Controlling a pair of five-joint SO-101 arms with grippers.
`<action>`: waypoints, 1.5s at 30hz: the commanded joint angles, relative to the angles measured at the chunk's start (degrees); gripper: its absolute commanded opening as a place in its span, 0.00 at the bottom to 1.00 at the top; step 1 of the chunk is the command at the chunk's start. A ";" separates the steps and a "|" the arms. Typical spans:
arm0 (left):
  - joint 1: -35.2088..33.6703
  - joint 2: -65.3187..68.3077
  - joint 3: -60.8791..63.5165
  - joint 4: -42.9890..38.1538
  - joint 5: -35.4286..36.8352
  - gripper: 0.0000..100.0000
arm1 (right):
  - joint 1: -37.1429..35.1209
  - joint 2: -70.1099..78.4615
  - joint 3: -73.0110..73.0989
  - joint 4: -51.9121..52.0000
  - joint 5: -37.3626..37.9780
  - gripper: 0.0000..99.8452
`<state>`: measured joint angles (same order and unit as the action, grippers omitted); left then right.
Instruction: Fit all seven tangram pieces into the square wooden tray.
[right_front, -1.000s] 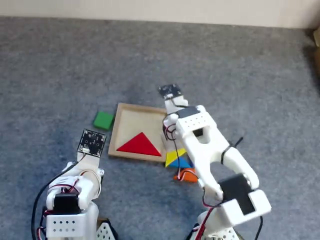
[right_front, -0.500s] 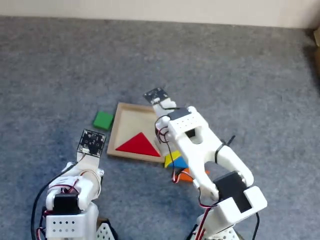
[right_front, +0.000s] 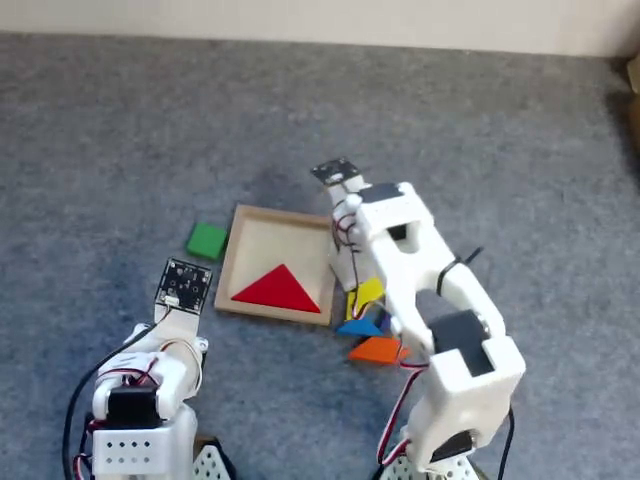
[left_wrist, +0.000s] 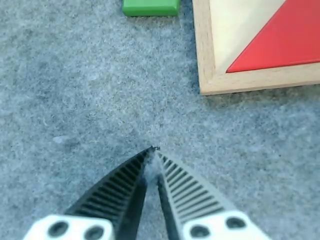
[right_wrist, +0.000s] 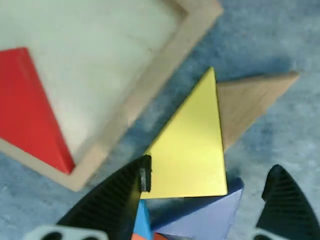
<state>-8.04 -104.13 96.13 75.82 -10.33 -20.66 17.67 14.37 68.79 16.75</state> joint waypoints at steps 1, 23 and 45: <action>-0.66 -0.40 1.01 0.18 0.18 0.00 | 3.47 1.01 -1.36 2.86 4.57 0.34; -0.66 -0.40 1.01 0.18 0.18 0.00 | -0.40 -5.67 6.20 -6.02 -9.49 0.34; -0.66 -0.40 1.01 0.18 0.18 0.00 | -0.22 -2.95 4.97 -4.79 -16.44 0.20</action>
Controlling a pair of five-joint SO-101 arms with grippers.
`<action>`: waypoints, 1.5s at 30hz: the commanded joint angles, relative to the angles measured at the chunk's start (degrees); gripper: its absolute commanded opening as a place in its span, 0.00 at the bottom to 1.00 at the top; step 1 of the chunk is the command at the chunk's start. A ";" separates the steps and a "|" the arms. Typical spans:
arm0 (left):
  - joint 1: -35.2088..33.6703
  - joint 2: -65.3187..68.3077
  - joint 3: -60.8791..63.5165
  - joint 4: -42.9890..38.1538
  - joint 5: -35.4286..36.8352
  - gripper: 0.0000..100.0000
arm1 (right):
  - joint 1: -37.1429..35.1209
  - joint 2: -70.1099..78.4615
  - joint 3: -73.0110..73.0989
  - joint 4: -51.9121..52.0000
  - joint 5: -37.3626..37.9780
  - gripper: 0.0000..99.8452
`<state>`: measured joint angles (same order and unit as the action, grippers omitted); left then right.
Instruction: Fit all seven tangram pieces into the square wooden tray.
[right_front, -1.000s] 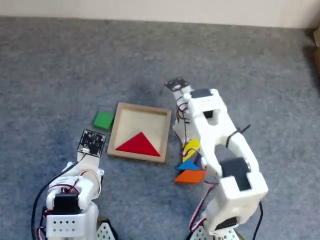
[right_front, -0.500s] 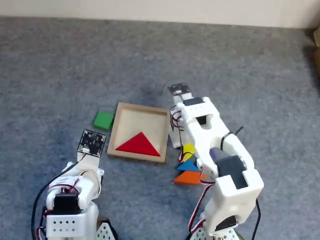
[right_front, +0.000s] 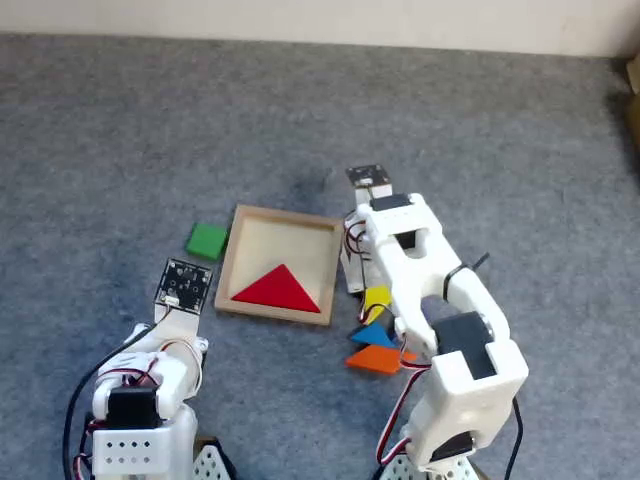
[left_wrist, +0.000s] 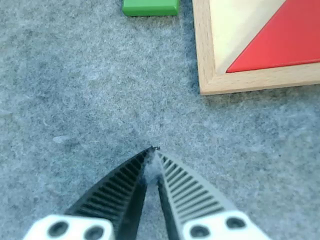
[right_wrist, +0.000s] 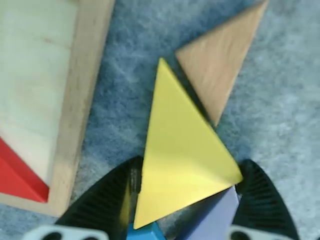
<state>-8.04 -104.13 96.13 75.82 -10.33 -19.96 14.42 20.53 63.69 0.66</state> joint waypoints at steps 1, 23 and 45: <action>-0.66 -0.40 1.01 0.18 0.18 0.00 | -0.92 -0.13 -2.42 0.92 -0.26 0.20; -0.66 -0.40 1.01 0.18 0.18 0.00 | -4.09 -14.81 -5.93 4.70 0.53 0.20; -0.66 -0.40 1.01 0.18 0.18 0.00 | -22.11 -7.78 -20.70 0.31 -16.09 0.20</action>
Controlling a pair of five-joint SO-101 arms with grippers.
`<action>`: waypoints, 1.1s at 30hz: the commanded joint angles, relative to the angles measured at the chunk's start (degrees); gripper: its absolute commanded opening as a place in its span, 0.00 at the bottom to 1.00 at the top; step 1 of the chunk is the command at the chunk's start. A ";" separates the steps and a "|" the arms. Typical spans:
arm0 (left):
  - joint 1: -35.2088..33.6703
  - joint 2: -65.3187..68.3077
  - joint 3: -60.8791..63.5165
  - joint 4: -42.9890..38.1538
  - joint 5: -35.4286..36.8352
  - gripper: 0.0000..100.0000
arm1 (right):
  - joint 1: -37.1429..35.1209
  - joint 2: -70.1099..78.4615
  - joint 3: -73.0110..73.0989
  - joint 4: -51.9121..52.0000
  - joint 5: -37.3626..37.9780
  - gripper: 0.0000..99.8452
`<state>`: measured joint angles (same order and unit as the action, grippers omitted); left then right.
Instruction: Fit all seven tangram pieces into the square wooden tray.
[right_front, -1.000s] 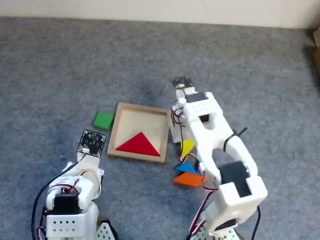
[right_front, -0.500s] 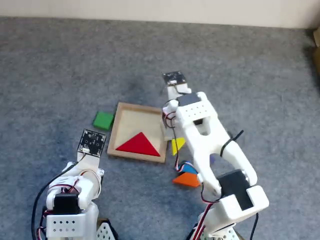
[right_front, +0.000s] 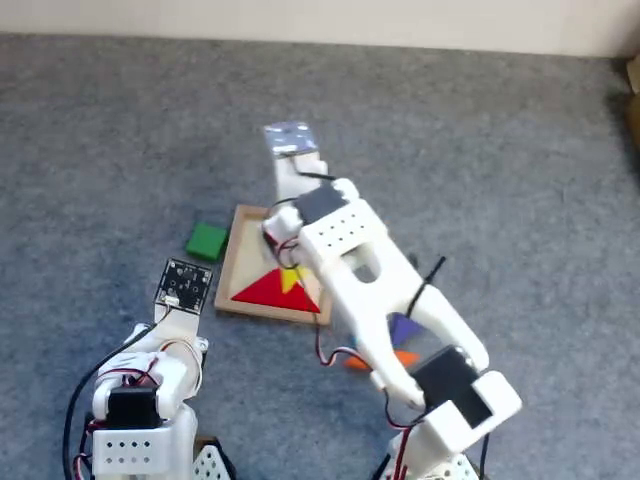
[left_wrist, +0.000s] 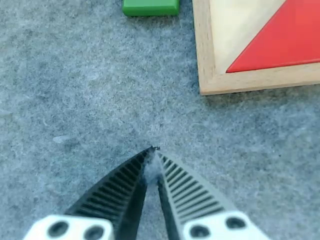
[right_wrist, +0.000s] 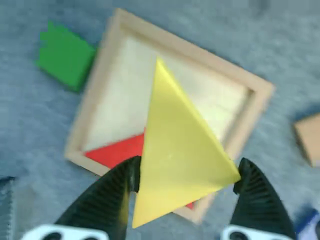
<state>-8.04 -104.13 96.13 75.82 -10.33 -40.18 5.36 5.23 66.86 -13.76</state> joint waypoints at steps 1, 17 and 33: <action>-0.66 -0.40 1.01 0.18 0.18 0.00 | -2.15 3.03 -6.73 -3.38 -2.55 0.20; -0.66 -0.40 1.01 0.18 0.18 0.00 | -5.32 21.05 -22.46 -3.65 -14.24 0.21; -0.66 -0.40 1.01 0.18 0.18 0.00 | -5.85 21.23 -22.46 -3.38 -10.02 0.26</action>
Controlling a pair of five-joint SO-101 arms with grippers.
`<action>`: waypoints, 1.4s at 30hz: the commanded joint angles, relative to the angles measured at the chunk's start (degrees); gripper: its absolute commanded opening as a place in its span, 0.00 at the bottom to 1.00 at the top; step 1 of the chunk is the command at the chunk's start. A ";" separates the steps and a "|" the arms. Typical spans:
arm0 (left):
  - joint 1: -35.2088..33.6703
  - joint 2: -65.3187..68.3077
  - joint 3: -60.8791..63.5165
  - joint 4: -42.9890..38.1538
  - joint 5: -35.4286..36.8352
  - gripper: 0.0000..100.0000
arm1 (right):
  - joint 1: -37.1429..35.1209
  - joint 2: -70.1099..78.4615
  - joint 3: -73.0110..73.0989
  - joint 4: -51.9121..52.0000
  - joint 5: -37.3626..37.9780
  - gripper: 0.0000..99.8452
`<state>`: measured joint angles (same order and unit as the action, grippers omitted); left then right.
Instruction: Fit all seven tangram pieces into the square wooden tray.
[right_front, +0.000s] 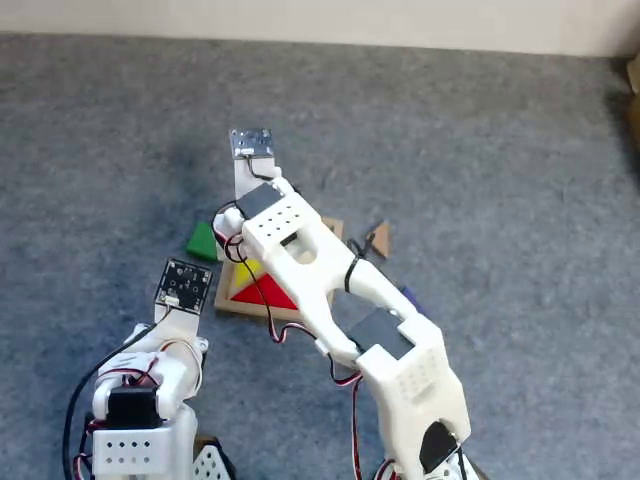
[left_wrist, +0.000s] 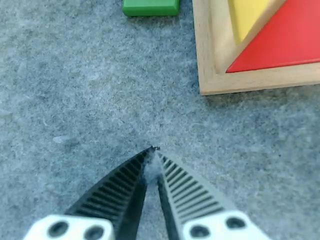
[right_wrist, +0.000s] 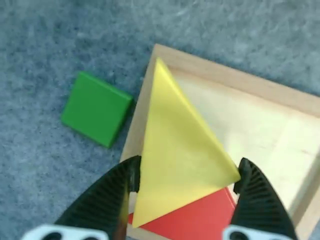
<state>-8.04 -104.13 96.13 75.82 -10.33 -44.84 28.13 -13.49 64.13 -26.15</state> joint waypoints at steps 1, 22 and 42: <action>-0.66 -0.40 1.01 0.18 0.18 0.00 | -1.27 -1.54 -3.74 -0.66 2.29 0.29; -0.66 -0.40 1.01 0.18 0.18 0.00 | 2.77 -5.93 -3.47 1.27 15.21 0.15; -0.66 -0.40 1.01 0.18 0.18 0.00 | 1.98 4.70 -3.12 -1.27 20.13 0.08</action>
<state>-8.04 -104.13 96.13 75.82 -10.33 -41.23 32.88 -15.25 63.34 -6.81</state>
